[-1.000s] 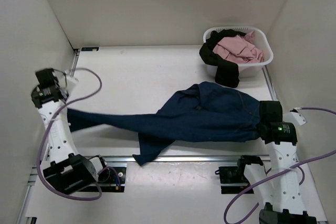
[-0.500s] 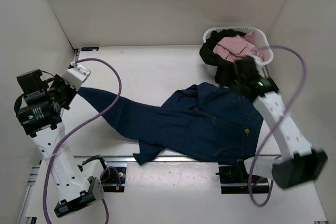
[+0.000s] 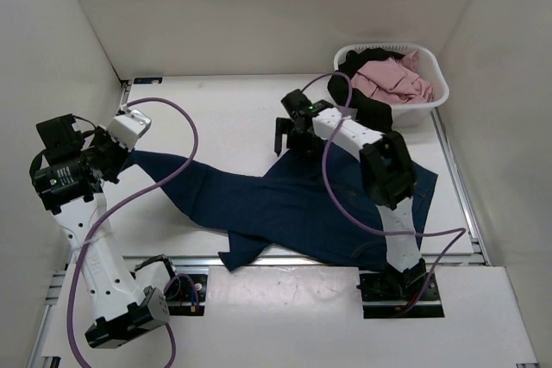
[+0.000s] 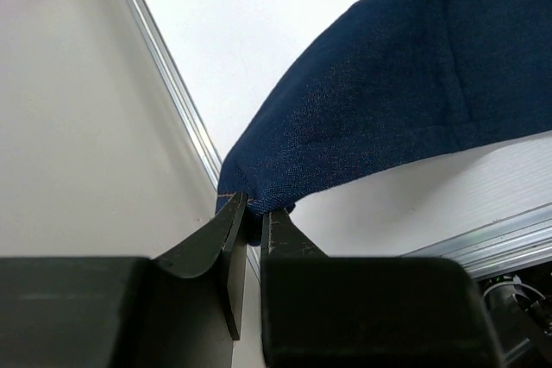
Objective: Fold and stack the trousers
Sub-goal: Flatten the trousers out
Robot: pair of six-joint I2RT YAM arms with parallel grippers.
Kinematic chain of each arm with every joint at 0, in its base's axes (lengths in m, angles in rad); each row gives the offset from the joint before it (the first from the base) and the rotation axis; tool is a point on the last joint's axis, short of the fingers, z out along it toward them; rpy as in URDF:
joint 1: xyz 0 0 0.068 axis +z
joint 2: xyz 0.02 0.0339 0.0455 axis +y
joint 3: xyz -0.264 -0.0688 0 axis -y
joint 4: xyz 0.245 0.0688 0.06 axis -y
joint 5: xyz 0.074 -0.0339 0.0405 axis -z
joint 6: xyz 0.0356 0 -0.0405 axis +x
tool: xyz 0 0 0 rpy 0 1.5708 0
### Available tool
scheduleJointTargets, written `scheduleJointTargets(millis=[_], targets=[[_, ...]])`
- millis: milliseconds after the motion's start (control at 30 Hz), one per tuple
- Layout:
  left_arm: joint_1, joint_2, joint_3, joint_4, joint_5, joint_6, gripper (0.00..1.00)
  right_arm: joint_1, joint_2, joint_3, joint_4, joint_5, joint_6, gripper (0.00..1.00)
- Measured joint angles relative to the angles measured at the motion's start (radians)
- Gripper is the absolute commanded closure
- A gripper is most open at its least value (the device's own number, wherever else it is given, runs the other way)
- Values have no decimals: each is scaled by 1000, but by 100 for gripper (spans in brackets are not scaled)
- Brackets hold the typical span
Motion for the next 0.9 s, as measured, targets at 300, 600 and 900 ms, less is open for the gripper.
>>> scheduleJointTargets(millis=[300, 600, 900], targets=[[0, 11, -21, -3, -49, 0, 86, 40, 108, 26, -36, -16, 92, 37], [0, 24, -20, -3, -77, 0, 86, -45, 101, -35, 35, -191, 163, 100], [0, 18, -34, -1, -135, 25, 86, -148, -53, -189, 547, -225, 423, 100]])
